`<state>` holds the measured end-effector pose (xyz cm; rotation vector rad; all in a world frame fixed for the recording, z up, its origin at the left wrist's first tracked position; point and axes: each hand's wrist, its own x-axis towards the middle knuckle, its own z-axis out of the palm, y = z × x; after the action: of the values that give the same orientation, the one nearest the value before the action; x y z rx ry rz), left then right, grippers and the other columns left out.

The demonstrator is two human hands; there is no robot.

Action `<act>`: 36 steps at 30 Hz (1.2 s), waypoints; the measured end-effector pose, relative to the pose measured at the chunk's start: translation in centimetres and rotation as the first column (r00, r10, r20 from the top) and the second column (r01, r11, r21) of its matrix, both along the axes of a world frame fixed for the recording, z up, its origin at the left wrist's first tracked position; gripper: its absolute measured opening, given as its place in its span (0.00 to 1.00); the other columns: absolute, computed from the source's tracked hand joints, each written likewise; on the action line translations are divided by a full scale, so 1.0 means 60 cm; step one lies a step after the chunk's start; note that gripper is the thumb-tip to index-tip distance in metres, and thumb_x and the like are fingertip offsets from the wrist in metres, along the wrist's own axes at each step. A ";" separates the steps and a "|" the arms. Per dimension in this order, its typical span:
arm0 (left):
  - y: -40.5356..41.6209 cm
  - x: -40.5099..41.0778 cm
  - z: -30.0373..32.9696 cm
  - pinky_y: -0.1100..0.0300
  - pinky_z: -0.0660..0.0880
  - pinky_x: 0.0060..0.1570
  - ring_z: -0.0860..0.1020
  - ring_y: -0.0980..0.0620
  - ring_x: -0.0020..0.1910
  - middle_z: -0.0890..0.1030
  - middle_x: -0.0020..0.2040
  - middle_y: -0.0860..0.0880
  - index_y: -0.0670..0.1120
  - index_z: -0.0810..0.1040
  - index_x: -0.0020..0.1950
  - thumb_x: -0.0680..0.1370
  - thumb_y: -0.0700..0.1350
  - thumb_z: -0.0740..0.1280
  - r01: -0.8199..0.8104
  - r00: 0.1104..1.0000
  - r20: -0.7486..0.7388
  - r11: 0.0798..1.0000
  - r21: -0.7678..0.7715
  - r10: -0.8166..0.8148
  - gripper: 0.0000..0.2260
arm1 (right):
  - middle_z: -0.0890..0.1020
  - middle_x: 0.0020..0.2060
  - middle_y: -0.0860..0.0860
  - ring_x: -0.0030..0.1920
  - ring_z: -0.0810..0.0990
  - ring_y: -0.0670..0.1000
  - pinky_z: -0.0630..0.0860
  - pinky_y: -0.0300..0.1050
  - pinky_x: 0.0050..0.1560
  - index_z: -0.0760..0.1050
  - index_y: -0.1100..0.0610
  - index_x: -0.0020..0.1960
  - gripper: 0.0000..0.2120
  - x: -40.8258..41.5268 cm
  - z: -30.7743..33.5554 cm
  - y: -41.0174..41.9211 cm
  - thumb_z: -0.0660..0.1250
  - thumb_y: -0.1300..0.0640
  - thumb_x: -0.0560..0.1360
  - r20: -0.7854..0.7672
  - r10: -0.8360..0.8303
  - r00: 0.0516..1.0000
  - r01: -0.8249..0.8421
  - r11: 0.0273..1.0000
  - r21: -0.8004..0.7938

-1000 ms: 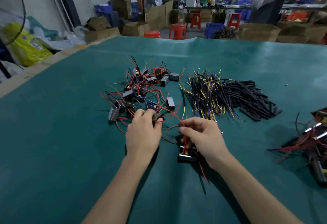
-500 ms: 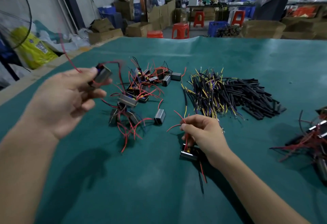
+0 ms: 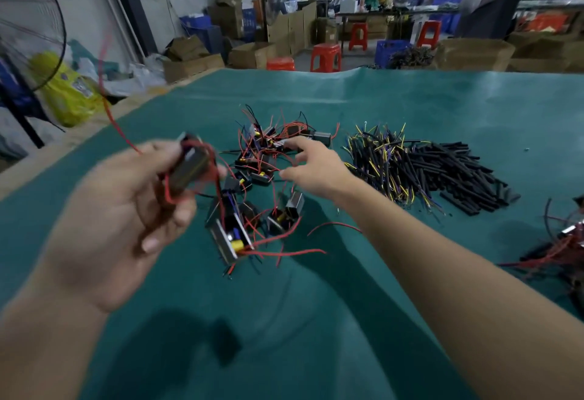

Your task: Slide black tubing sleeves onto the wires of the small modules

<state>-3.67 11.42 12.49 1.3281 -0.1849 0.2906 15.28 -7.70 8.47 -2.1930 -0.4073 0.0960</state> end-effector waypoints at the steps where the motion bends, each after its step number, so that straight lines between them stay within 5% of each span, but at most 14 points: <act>1: -0.022 0.004 -0.001 0.73 0.62 0.17 0.74 0.56 0.25 0.83 0.49 0.39 0.47 0.81 0.47 0.73 0.53 0.73 -0.041 0.996 -0.075 0.999 0.010 0.042 0.11 | 0.80 0.57 0.51 0.56 0.80 0.52 0.73 0.40 0.56 0.75 0.48 0.70 0.24 -0.010 0.008 -0.011 0.72 0.55 0.75 0.058 -0.009 0.998 0.011 1.000 -0.027; 3: -0.076 -0.007 -0.023 0.71 0.60 0.16 0.74 0.54 0.24 0.83 0.41 0.41 0.44 0.77 0.46 0.72 0.50 0.69 -0.076 0.987 -0.141 0.997 -0.007 0.075 0.10 | 0.83 0.52 0.49 0.48 0.81 0.49 0.74 0.41 0.53 0.81 0.50 0.62 0.15 -0.043 0.015 -0.049 0.72 0.55 0.76 0.138 -0.063 0.988 0.056 0.997 0.056; 6: -0.139 0.007 -0.057 0.68 0.60 0.15 0.76 0.52 0.24 0.83 0.36 0.42 0.43 0.74 0.46 0.72 0.46 0.65 -0.079 0.966 -0.249 0.996 -0.052 0.064 0.08 | 0.87 0.44 0.50 0.43 0.81 0.46 0.74 0.45 0.49 0.85 0.53 0.50 0.05 -0.108 0.011 -0.133 0.72 0.55 0.76 0.028 0.033 0.999 -0.040 0.957 0.288; 9: -0.208 0.032 -0.061 0.66 0.63 0.16 0.78 0.51 0.26 0.84 0.37 0.42 0.46 0.76 0.44 0.72 0.47 0.67 0.007 0.958 -0.286 0.998 -0.059 -0.023 0.05 | 0.87 0.51 0.52 0.53 0.82 0.44 0.74 0.38 0.54 0.84 0.55 0.56 0.12 -0.163 0.010 -0.206 0.69 0.55 0.75 -0.087 0.306 0.948 -0.245 0.877 0.414; 12: -0.270 0.062 -0.056 0.65 0.66 0.18 0.79 0.51 0.27 0.84 0.36 0.44 0.45 0.78 0.49 0.73 0.47 0.67 0.131 0.955 -0.256 0.987 -0.095 -0.152 0.08 | 0.86 0.54 0.52 0.57 0.81 0.46 0.73 0.42 0.64 0.82 0.60 0.59 0.14 -0.184 -0.004 -0.258 0.68 0.56 0.76 -0.113 0.335 0.935 -0.256 0.861 0.439; 15: -0.319 0.095 -0.057 0.65 0.66 0.19 0.79 0.53 0.27 0.84 0.37 0.45 0.46 0.80 0.53 0.79 0.42 0.65 0.170 0.961 -0.200 0.979 -0.115 -0.190 0.06 | 0.86 0.54 0.57 0.58 0.83 0.54 0.74 0.52 0.61 0.83 0.60 0.59 0.14 -0.187 -0.022 -0.309 0.67 0.54 0.77 -0.188 0.298 0.936 -0.175 0.856 0.486; 21: -0.386 0.143 -0.121 0.66 0.68 0.26 0.80 0.55 0.32 0.86 0.39 0.47 0.51 0.84 0.51 0.82 0.42 0.64 0.023 0.965 -0.263 0.998 0.062 -0.006 0.10 | 0.84 0.37 0.56 0.37 0.79 0.47 0.74 0.35 0.37 0.86 0.58 0.50 0.10 -0.175 -0.053 -0.395 0.75 0.53 0.72 -0.221 0.161 0.962 -0.040 0.881 0.471; 26: -0.410 0.137 -0.194 0.65 0.75 0.45 0.82 0.64 0.42 0.86 0.41 0.60 0.54 0.85 0.46 0.80 0.41 0.68 -0.135 0.970 -0.146 0.933 0.334 0.193 0.10 | 0.82 0.33 0.53 0.30 0.72 0.48 0.68 0.37 0.29 0.86 0.55 0.44 0.03 -0.163 -0.086 -0.402 0.74 0.58 0.76 -0.205 -0.126 0.970 0.198 0.903 0.382; 30: -0.411 0.136 -0.206 0.75 0.71 0.45 0.81 0.66 0.43 0.86 0.43 0.59 0.49 0.87 0.47 0.78 0.40 0.71 -0.205 0.971 -0.005 0.839 0.505 0.240 0.06 | 0.80 0.27 0.48 0.27 0.69 0.47 0.67 0.43 0.31 0.87 0.51 0.42 0.04 -0.159 -0.099 -0.400 0.75 0.56 0.75 -0.081 -0.321 0.944 0.329 0.881 0.340; 33: -0.411 0.137 -0.210 0.72 0.74 0.46 0.81 0.61 0.42 0.85 0.44 0.55 0.48 0.85 0.48 0.77 0.36 0.71 -0.210 0.974 0.046 0.800 0.562 0.223 0.07 | 0.80 0.25 0.43 0.25 0.72 0.41 0.70 0.40 0.33 0.86 0.46 0.40 0.04 -0.161 -0.103 -0.394 0.77 0.54 0.73 0.069 -0.400 0.914 0.373 0.894 0.247; 36: -0.413 0.136 -0.210 0.70 0.74 0.44 0.81 0.57 0.42 0.83 0.45 0.54 0.46 0.81 0.45 0.76 0.33 0.68 -0.221 0.974 0.099 0.774 0.593 0.201 0.09 | 0.84 0.29 0.44 0.28 0.77 0.40 0.72 0.39 0.36 0.87 0.47 0.39 0.04 -0.162 -0.103 -0.393 0.79 0.54 0.72 0.037 -0.437 0.899 0.409 0.866 0.287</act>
<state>4.52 -13.36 -0.09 1.9920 -0.1583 0.4684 5.59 -31.31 2.30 -1.9664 0.0188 -0.2984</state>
